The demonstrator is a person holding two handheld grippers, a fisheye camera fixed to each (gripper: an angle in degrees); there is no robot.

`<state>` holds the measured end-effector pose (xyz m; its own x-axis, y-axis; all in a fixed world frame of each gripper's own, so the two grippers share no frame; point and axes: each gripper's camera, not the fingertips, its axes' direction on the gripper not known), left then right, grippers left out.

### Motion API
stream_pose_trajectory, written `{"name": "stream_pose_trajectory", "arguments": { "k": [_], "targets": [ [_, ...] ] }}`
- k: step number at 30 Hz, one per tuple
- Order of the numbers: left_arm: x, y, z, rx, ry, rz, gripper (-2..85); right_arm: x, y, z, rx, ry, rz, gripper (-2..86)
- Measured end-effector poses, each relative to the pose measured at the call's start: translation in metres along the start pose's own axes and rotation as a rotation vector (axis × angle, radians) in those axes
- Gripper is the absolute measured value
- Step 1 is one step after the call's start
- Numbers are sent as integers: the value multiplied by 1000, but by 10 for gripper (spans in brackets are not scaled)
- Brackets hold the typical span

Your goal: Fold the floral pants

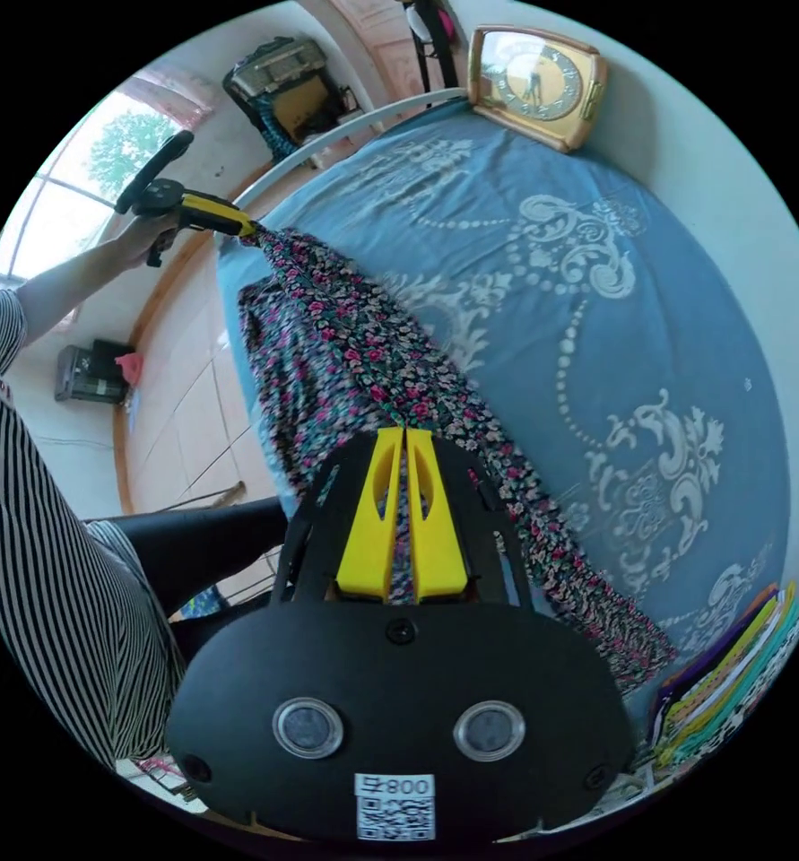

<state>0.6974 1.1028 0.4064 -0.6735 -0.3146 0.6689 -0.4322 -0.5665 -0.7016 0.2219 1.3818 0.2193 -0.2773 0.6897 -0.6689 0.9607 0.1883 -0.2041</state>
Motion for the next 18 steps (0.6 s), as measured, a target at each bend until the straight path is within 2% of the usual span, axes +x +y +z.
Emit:
{"name": "stream_pose_trajectory", "arguments": {
  "k": [7, 18],
  "targets": [
    [19, 55, 52, -179, 0, -32, 5, -37, 39, 60, -137, -129, -12, 2],
    [47, 89, 86, -244, -35, -15, 6, -52, 78, 97, -188, -221, -27, 2]
  ]
}}
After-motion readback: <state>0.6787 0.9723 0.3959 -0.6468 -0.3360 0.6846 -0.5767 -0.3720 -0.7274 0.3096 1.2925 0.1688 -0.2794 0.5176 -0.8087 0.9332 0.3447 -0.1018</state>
